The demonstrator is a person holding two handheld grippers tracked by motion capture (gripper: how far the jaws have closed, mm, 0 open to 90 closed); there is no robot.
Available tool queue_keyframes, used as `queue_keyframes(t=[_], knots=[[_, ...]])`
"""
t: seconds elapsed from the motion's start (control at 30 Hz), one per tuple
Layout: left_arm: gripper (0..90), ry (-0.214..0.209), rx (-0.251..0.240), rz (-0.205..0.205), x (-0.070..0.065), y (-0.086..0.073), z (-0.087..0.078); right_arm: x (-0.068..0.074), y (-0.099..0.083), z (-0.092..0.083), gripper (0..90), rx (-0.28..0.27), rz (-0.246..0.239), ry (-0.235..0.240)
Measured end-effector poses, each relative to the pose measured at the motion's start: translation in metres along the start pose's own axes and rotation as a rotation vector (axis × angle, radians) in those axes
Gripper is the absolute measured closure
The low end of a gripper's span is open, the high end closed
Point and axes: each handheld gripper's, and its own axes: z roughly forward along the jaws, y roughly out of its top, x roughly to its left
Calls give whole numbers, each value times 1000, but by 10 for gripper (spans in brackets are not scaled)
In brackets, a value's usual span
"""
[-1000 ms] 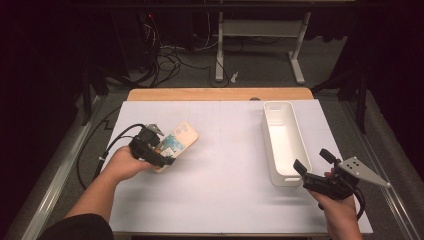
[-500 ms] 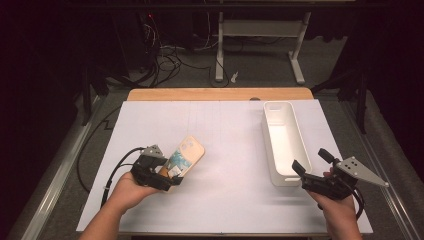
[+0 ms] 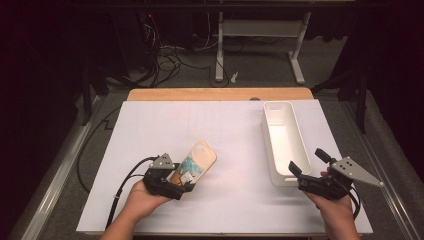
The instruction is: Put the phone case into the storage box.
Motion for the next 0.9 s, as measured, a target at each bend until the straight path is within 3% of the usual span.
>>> queue_keyframes(t=[0.2,0.43,0.67,0.9], knots=[[120,-37,-3,7,0,-1,1,3,0,2,1,8,-7,-2],[120,-49,-14,14,-3,-1,2,9,-1,5,0,18,-21,6],[119,-56,-54,-6,-1,-1,-1,14,3,11,0,35,-32,25],[119,-90,-92,-5,-1,-1,-5,25,14,25,1,54,-55,59]])
